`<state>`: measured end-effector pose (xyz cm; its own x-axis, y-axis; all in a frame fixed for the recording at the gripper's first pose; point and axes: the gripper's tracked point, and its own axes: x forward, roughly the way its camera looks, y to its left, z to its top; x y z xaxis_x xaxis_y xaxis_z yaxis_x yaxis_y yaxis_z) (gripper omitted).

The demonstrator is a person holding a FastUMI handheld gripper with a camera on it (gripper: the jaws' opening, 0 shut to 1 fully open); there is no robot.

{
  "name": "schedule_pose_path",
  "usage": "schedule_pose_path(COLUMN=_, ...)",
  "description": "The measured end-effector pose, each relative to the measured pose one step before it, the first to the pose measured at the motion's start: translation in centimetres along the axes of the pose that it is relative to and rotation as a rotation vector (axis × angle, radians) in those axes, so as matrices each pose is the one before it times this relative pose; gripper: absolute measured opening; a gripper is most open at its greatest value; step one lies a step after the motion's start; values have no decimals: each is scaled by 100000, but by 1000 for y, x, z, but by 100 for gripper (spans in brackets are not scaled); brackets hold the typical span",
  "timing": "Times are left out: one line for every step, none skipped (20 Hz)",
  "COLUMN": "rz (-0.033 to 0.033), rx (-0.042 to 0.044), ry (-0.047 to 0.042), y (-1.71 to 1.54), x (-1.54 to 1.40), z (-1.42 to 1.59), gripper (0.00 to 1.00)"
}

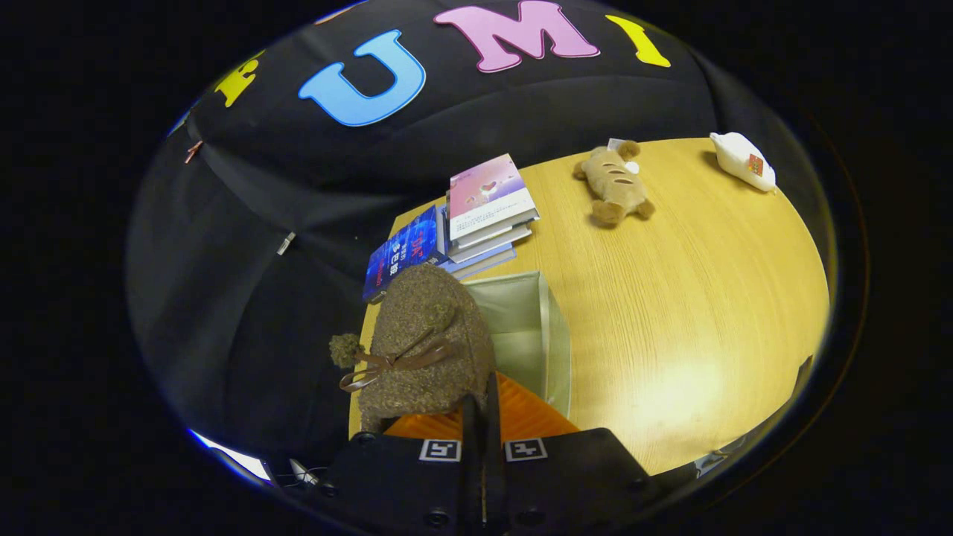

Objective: Open the storage box then place both shoes into the box .Put the left shoe in first, then the right shoe, with the right side of both shoes facing outward in a uniform manner.

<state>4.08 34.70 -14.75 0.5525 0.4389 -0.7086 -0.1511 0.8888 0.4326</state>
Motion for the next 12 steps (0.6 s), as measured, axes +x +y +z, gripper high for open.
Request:
schedule_pose_path(rz=-946, rx=-475, ry=505, y=-44, x=319, z=-332, gripper=7)
schedule_pose_path(rz=-888, rx=-839, ry=279, y=-101, x=277, z=-285, gripper=7)
schedule_pose_path(rz=-1221, rx=-541, ry=298, y=-234, x=179, z=-295, gripper=8)
schedule_pose_path(rz=-1194, rx=-483, ry=200, y=-211, x=294, z=-247, gripper=8)
schedule_pose_path(rz=-1589, rx=-938, ry=355, y=-279, x=64, z=-232, gripper=13)
schedule_pose_path(rz=-940, rx=-655, ry=224, y=-203, x=3, z=-177, gripper=14)
schedule_pose_path(rz=297, rx=-352, ry=455, y=234, x=-116, z=-328, gripper=18)
schedule_pose_path(rz=1312, rx=-224, ry=43, y=247, x=-316, z=-166, gripper=21)
schedule_pose_path(rz=2926, rx=-209, ry=-103, y=668, x=-435, z=-214, gripper=29)
schedule_pose_path(rz=3120, rx=-114, ry=-1028, y=722, x=-578, z=141, gripper=35)
schedule_pose_path(rz=2165, rx=-735, ry=-1138, y=295, x=-631, z=180, gripper=54)
schedule_pose_path(rz=836, rx=-1652, ry=-1518, y=25, x=-805, z=252, gripper=73)
